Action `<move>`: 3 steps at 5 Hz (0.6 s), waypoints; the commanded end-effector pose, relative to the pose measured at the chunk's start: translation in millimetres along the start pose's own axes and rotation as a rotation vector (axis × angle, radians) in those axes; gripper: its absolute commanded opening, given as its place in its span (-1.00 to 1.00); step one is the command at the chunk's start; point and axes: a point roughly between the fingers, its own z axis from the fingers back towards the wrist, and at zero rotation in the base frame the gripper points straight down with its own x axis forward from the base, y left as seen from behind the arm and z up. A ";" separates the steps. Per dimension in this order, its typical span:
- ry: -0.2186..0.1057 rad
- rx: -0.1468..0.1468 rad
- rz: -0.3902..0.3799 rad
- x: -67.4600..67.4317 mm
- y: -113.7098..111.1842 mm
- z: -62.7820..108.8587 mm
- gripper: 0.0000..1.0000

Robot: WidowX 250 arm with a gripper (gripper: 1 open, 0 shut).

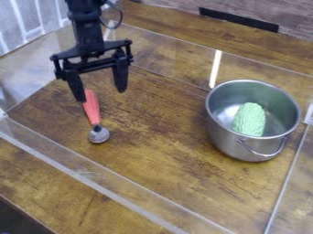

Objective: Move the orange spoon to the right

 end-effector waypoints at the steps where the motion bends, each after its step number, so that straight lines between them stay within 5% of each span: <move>1: -0.036 -0.033 0.074 7.3 -1.0 6.6 1.00; 3: -0.031 -0.036 0.151 12.5 -7.4 -2.4 1.00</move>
